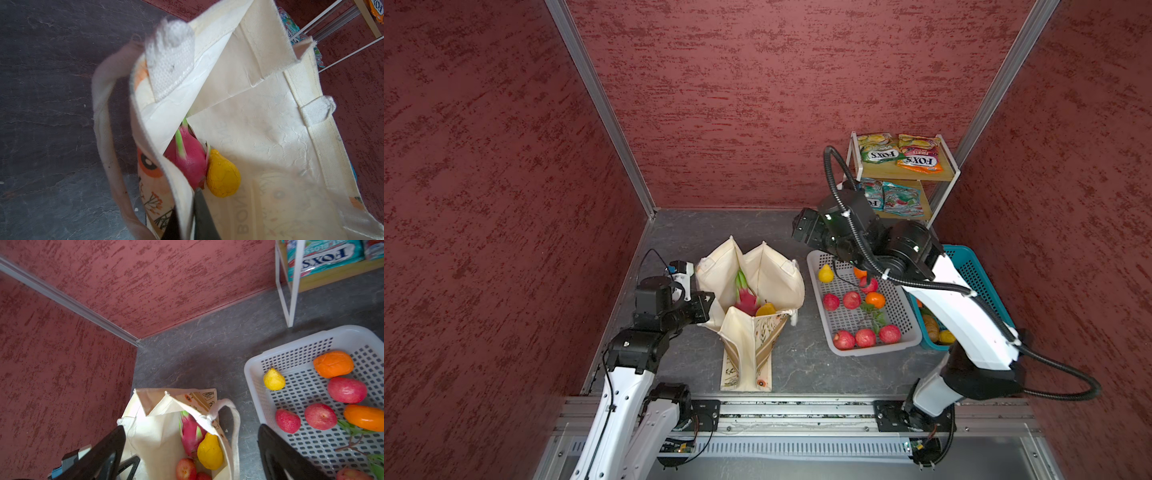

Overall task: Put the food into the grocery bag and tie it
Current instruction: 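Withdraw the right gripper from the bag toward the teal basket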

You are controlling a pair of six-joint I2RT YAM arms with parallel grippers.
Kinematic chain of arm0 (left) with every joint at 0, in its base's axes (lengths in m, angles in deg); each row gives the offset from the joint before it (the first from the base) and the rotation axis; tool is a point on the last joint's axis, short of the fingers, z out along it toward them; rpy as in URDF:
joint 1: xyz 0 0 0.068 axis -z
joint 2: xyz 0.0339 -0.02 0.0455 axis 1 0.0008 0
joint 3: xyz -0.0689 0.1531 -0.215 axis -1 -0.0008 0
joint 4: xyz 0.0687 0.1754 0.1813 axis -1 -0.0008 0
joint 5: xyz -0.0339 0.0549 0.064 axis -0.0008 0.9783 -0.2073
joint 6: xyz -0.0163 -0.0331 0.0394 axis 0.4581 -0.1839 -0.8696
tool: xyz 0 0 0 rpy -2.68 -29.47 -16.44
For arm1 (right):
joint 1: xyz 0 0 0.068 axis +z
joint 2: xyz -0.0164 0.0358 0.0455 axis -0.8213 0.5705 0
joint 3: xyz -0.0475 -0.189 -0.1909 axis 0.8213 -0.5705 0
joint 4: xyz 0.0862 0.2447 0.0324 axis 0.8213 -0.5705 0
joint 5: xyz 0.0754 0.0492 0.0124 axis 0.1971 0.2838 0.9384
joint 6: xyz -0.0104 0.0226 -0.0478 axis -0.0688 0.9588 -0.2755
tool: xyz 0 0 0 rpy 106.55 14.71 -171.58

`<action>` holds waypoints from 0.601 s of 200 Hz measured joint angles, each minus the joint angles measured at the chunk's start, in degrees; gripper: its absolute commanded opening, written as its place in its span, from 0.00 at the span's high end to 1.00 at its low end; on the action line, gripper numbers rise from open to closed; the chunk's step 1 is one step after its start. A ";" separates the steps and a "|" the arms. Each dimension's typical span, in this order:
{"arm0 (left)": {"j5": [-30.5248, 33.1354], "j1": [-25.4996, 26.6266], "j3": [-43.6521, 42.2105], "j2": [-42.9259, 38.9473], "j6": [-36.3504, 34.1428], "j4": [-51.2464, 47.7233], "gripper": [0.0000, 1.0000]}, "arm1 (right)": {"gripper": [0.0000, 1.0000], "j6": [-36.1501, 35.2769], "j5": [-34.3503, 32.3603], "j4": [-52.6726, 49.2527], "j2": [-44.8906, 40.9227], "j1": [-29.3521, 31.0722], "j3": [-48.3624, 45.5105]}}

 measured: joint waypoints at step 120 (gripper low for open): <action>-1.46 0.17 0.00 -0.35 0.00 0.07 0.89 | 0.01 -4.07 -0.44 15.23 -11.08 -43.67 -39.47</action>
